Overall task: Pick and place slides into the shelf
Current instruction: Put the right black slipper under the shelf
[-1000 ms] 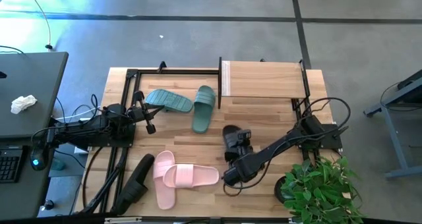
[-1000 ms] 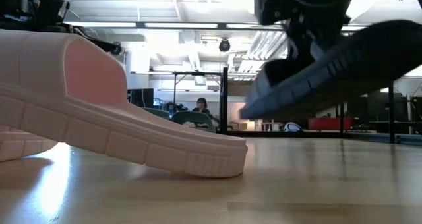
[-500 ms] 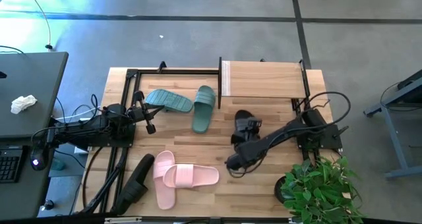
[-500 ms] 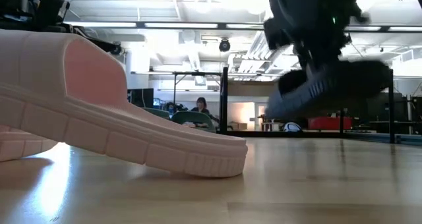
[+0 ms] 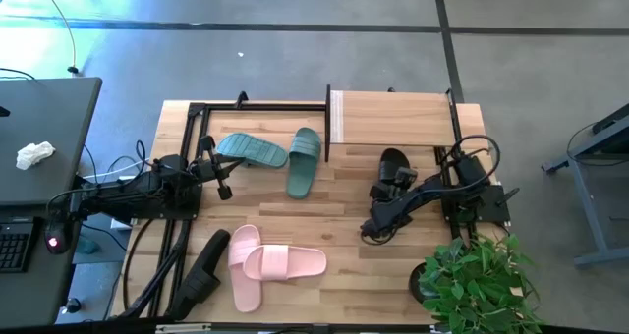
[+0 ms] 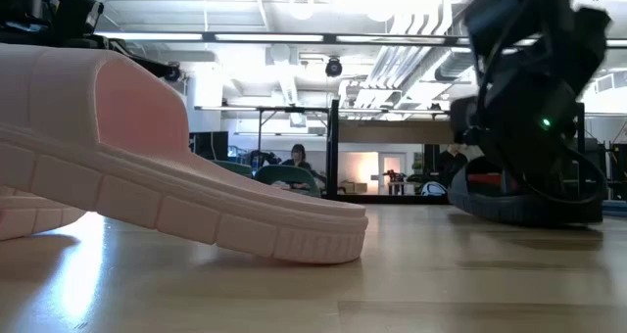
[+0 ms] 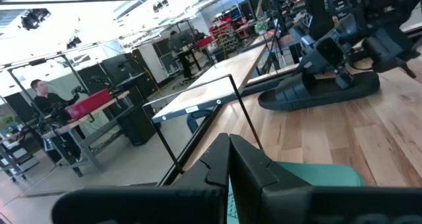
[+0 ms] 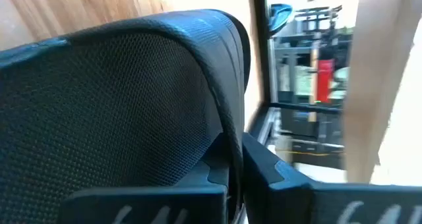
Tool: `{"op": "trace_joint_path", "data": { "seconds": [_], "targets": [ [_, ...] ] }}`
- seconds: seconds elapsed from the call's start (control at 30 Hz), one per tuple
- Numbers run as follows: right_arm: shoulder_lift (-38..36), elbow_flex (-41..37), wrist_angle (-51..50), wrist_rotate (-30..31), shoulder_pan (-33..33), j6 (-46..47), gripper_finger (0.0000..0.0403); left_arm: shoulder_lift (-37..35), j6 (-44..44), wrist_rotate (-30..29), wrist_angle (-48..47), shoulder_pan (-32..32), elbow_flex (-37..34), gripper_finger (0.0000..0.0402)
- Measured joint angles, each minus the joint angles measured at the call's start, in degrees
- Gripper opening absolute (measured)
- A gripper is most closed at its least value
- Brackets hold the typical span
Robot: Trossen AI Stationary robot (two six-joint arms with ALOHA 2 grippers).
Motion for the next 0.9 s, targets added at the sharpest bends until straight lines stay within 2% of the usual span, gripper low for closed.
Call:
{"op": "trace_joint_path", "data": {
  "seconds": [0.1, 0.27, 0.57, 0.9],
  "targets": [
    [-3.69, -4.43, 4.71, 0.70, -0.13, 0.68, 0.0000, 0.00, 0.00, 0.00, 0.00, 0.00, 0.00, 0.0001],
    [-10.48, -10.08, 5.11, 1.16, -0.54, 0.12, 0.0000, 0.00, 0.00, -0.06, 0.01, 0.00, 0.00, 0.0001],
    [-21.89, -20.80, 11.26, -1.86, -0.97, -2.40, 0.0000, 0.00, 0.02, -0.20, 0.01, 0.00, 0.02, 0.0001],
    [-22.49, -21.35, 10.23, -4.95, -3.06, 1.31, 0.0000, 0.02, 0.02, -0.20, 0.03, 0.00, 0.01, 0.0001]
  ]
}}
